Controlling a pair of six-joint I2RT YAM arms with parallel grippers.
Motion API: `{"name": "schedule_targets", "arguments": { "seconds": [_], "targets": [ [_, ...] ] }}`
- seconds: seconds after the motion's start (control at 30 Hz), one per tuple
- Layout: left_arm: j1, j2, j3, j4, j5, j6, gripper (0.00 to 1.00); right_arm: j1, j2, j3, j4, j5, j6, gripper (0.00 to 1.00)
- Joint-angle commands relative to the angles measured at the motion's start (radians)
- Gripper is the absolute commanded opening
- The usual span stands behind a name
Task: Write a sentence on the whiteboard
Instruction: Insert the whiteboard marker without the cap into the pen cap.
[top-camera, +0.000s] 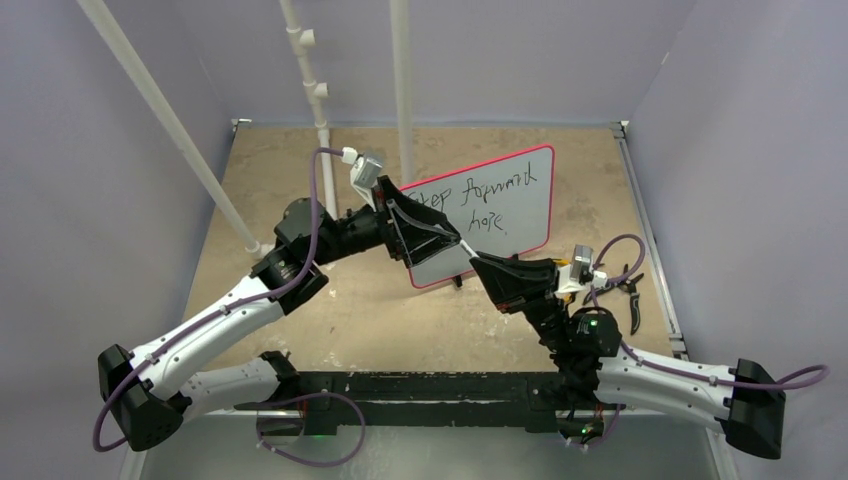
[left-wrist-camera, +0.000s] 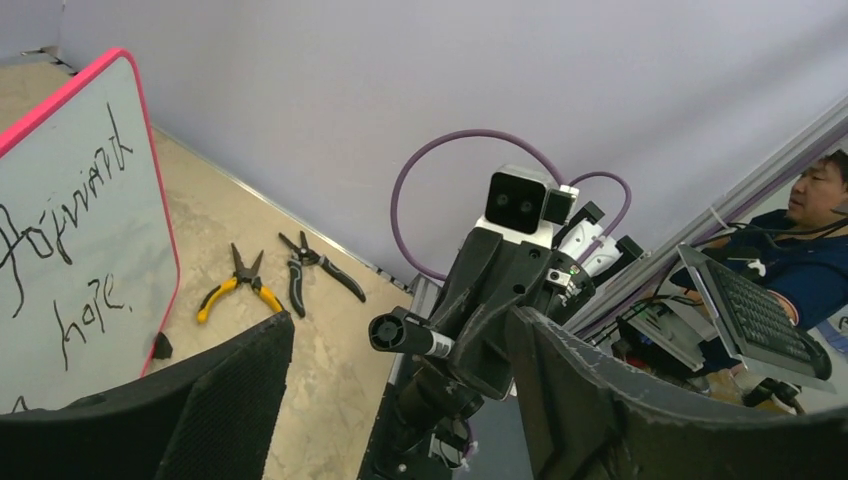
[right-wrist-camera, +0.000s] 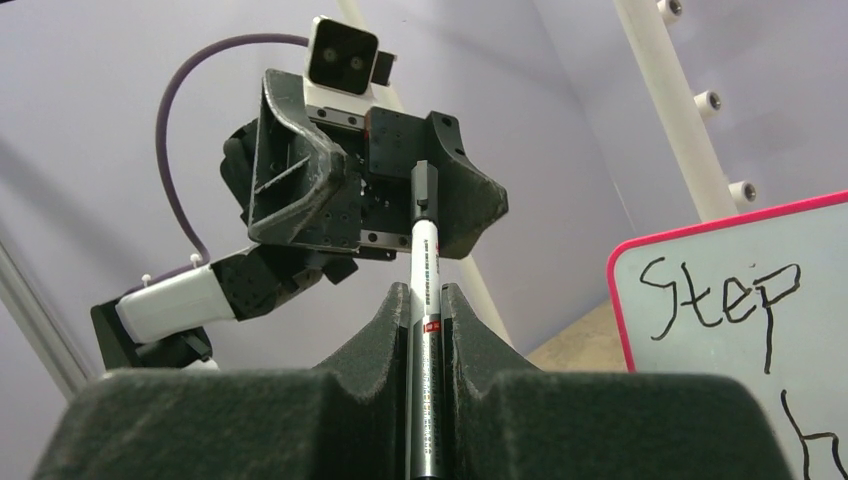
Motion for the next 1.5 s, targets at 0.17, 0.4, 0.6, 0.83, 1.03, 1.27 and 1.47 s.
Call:
{"name": "schedule_targets", "arguments": {
  "seconds": [0.17,0.4,0.6,0.83,1.03,1.27,1.47],
  "targets": [
    [0.005,0.004,0.010,0.097,0.048,-0.033,0.58,-0.010,0.002,0.004,0.017,-0.036,0.015,0.00],
    [0.005,0.012,-0.002,0.126,0.050,-0.053,0.43,-0.010,0.010,0.003,0.025,-0.042,0.017,0.00],
    [0.004,0.016,-0.018,0.123,0.070,-0.056,0.24,-0.011,0.016,0.007,0.036,-0.057,0.019,0.00],
    [0.004,-0.005,-0.049,0.101,0.097,-0.051,0.00,-0.014,0.030,0.009,0.057,-0.069,0.026,0.00],
    [0.005,-0.016,-0.069,0.065,0.138,-0.035,0.00,-0.020,0.032,0.007,0.087,-0.073,0.036,0.00],
    [0.004,-0.030,-0.124,0.041,0.170,-0.025,0.00,-0.023,0.088,0.037,0.127,-0.076,0.018,0.00],
    [0.004,-0.043,-0.181,0.053,0.192,-0.037,0.00,-0.027,0.153,0.076,0.156,-0.096,0.013,0.00]
  ]
}}
